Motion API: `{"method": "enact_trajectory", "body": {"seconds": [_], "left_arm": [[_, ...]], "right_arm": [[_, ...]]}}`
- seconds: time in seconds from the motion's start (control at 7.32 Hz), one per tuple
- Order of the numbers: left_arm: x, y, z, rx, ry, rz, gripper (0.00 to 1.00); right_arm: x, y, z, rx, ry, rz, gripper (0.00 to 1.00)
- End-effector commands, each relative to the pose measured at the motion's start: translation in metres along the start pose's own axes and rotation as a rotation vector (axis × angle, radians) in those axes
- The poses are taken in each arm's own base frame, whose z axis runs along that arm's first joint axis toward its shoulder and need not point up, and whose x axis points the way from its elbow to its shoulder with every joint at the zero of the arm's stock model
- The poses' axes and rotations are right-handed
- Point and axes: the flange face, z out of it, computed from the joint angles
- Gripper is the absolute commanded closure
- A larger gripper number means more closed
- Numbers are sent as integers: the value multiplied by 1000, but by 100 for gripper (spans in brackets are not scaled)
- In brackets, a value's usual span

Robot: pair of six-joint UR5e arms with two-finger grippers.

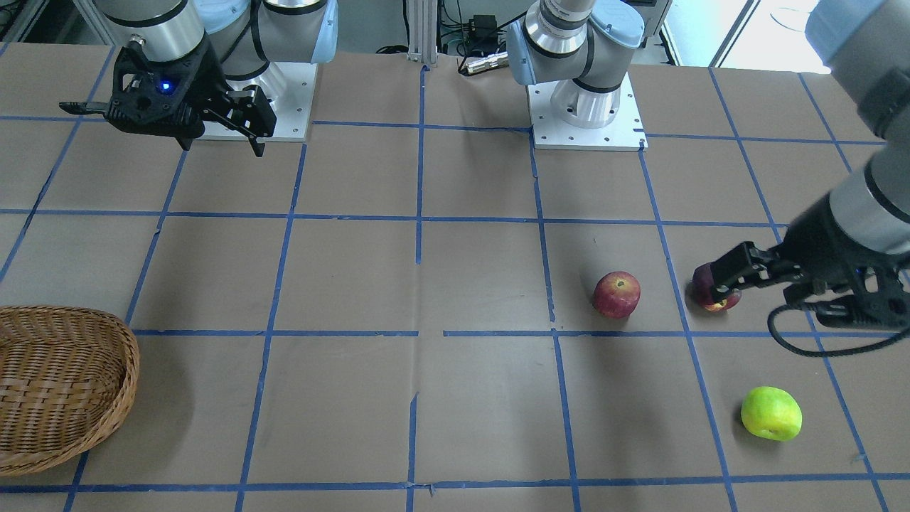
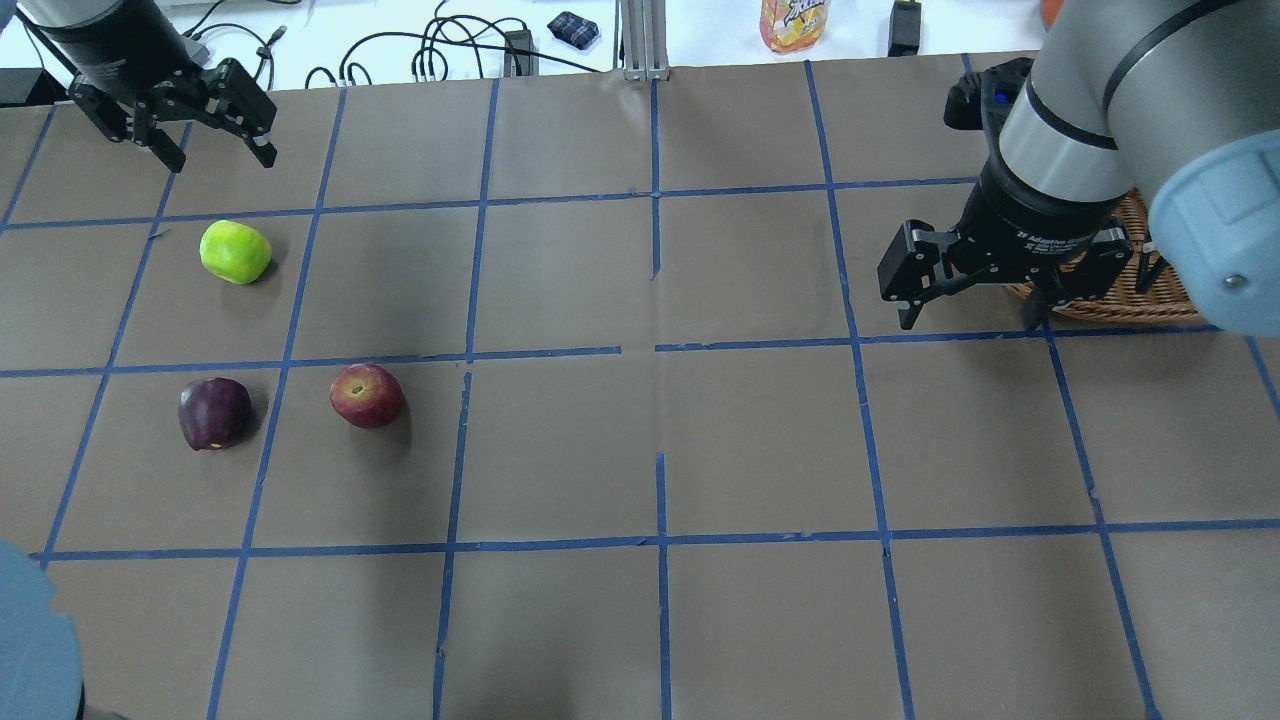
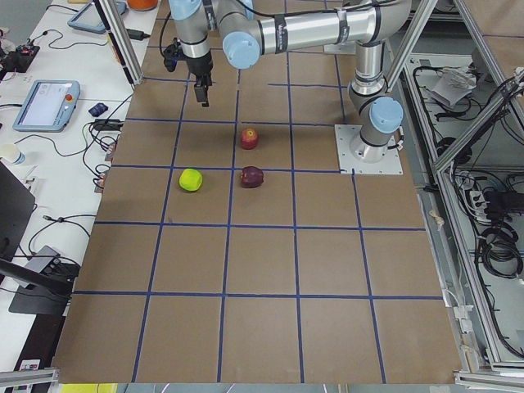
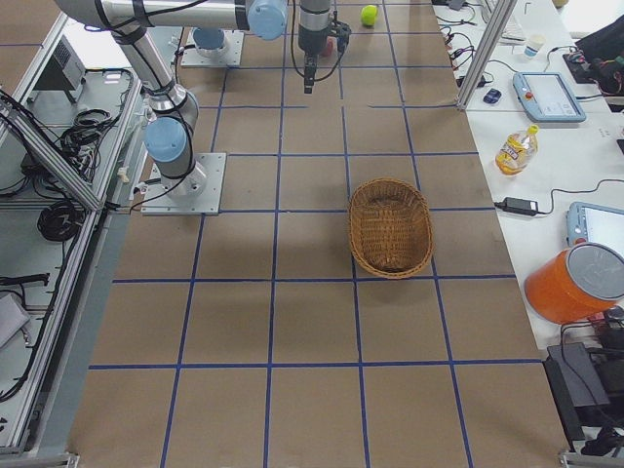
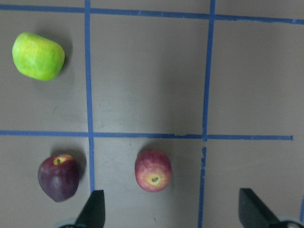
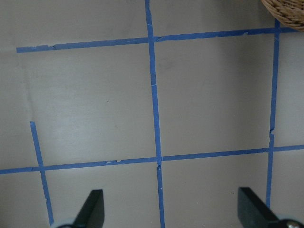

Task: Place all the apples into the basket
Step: 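Close the left gripper on the green apple and lift it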

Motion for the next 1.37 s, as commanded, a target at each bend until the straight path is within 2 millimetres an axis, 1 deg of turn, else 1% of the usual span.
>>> {"method": "enact_trajectory", "body": {"seconds": [0.0, 0.14, 0.27, 0.41, 0.55, 0.68, 0.82, 0.96, 1.09, 1.23], "left_arm": [[-80, -34, 46, 23, -30, 100, 0], [-121, -48, 68, 59, -64, 157, 0], [-146, -59, 89, 94, -88, 151, 0], [-150, -61, 117, 57, -64, 150, 0], [-156, -71, 144, 37, -52, 141, 0], [-153, -74, 151, 32, -32, 145, 0], [-144, -72, 166, 9, 11, 163, 0], [-146, -68, 177, -2, 20, 209, 0], [-148, -65, 193, -20, 35, 228, 0], [-149, -62, 202, -31, 44, 222, 0]], "right_arm": [[0, 1, 0, 0, 4, 0, 0], [0, 0, 0, 4, -1, 1, 0], [0, 0, -1, 5, 2, 0, 0], [0, 0, -1, 6, 2, 1, 0], [-1, -1, 2, -3, 2, -3, 0], [1, 0, 0, 1, 3, -2, 0], [-1, -1, -4, 15, -7, 2, 0], [0, -4, -2, 32, -2, -1, 0], [0, -4, -4, 40, 1, -7, 0], [-1, -4, -4, 39, -13, 0, 0]]}}
